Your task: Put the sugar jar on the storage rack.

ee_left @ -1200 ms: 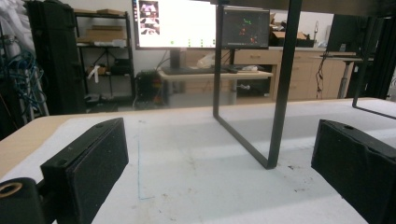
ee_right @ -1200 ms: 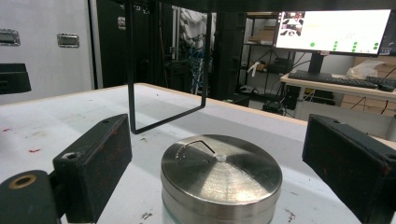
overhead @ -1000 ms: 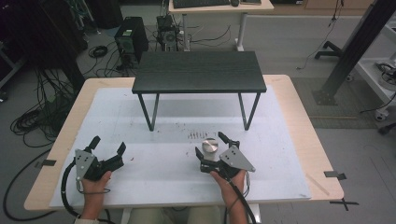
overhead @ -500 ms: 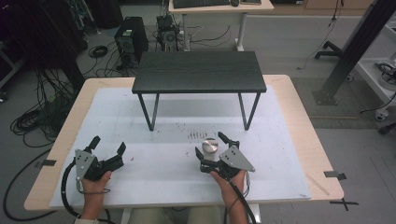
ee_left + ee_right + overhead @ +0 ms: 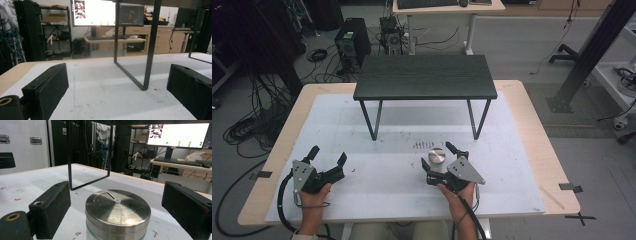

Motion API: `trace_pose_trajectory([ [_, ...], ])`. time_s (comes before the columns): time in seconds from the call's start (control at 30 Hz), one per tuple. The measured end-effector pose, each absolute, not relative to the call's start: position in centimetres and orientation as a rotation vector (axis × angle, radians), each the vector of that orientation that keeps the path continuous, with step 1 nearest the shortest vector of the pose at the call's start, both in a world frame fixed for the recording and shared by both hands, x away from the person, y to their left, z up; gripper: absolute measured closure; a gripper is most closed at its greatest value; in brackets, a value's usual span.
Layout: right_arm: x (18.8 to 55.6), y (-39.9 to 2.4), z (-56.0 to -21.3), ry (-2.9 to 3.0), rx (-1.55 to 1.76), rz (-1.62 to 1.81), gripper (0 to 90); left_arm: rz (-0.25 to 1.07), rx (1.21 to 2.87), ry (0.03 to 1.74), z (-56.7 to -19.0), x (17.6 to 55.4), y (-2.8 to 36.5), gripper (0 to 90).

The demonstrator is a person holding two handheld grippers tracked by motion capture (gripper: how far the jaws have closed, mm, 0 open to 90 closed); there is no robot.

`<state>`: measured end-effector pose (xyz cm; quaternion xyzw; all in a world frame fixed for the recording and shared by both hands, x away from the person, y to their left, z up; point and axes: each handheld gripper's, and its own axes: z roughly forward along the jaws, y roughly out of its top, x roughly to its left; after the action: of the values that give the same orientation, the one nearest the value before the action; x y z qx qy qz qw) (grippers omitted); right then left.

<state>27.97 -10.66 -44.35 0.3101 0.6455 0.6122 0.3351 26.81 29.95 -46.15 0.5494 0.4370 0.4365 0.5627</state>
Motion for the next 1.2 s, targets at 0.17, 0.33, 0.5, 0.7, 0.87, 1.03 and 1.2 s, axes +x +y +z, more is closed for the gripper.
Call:
trace_pose_trajectory([
  [0.17,28.0,-10.7,-44.5,1.687,0.812,1.595,10.7,1.027,1.292,1.029,-46.1,26.8,29.9,4.1],
  [0.33,28.1,-10.7,-44.7,1.690,0.825,1.596,12.8,1.026,1.293,1.028,-46.1,26.8,29.9,4.1],
  [0.5,28.1,-10.7,-44.9,1.695,0.836,1.594,16.3,1.027,1.293,1.028,-46.1,26.8,30.0,4.1],
  [0.7,28.2,-10.8,-45.1,1.703,0.847,1.597,22.7,1.026,1.293,1.028,-46.1,26.8,29.9,4.0],
  [0.87,28.2,-10.8,-45.3,1.707,0.855,1.609,26.5,1.026,1.293,1.028,-46.1,26.8,29.9,4.1],
  [1.03,28.2,-10.8,-45.4,1.713,0.861,1.624,30.1,1.026,1.294,1.028,-46.1,26.8,30.0,4.0],
  [1.2,28.2,-10.8,-45.4,1.721,0.855,1.636,35.5,1.026,1.293,1.028,-46.1,26.8,29.9,4.1],
])
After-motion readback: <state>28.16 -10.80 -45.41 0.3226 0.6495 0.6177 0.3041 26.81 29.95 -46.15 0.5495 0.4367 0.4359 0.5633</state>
